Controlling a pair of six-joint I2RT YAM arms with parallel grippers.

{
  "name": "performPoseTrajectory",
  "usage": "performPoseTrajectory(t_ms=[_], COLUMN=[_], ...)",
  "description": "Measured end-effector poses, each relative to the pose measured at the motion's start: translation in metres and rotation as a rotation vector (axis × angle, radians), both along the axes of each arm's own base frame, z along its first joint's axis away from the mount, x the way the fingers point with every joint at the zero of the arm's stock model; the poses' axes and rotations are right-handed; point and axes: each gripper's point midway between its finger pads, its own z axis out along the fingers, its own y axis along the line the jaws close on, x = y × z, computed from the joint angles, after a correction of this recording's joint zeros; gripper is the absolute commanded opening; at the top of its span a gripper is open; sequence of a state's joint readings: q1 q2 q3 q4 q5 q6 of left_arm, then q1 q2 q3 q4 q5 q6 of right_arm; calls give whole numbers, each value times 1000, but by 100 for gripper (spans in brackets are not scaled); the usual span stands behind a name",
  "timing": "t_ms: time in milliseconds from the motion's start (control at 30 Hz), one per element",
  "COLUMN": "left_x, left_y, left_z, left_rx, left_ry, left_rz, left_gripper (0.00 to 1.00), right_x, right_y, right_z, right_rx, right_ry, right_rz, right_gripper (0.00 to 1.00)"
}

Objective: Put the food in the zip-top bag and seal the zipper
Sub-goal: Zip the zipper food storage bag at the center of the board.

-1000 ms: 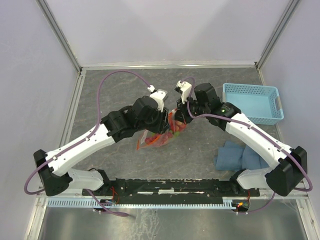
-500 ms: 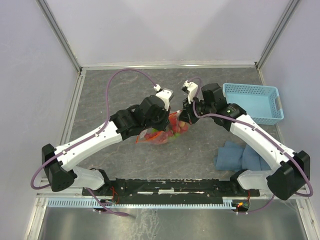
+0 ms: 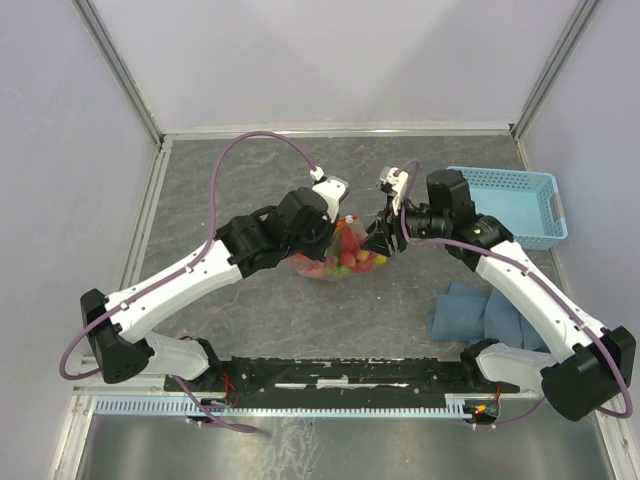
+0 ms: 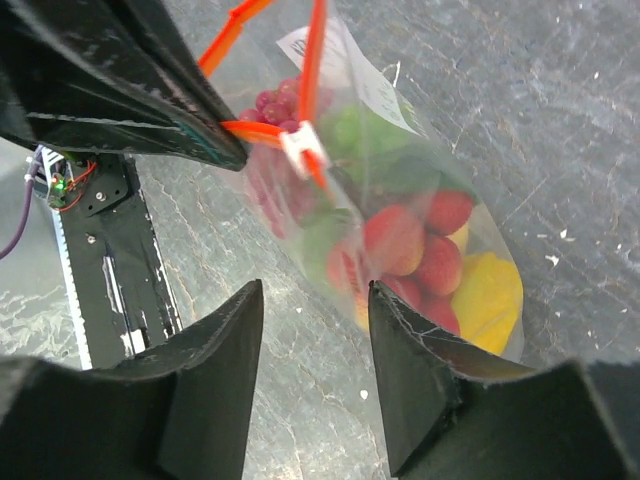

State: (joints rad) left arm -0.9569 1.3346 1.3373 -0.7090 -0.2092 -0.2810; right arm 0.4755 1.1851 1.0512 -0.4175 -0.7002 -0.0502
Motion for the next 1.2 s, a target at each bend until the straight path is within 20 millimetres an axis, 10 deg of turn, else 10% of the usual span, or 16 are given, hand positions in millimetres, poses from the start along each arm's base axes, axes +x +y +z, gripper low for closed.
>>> performPoseTrajectory(t_ms=[733, 1200], left_x=[0, 0], left_y=[1, 1], left_z=[3, 3], left_rx=[22, 23], left_ry=[-12, -12], left_rz=[-22, -22], left_gripper=[3, 3], right_x=[23, 29], right_y=[16, 25], right_z=[13, 20], right_rx=[14, 43], right_ry=[-268, -293], right_rz=[149, 218], right_gripper=[53, 10])
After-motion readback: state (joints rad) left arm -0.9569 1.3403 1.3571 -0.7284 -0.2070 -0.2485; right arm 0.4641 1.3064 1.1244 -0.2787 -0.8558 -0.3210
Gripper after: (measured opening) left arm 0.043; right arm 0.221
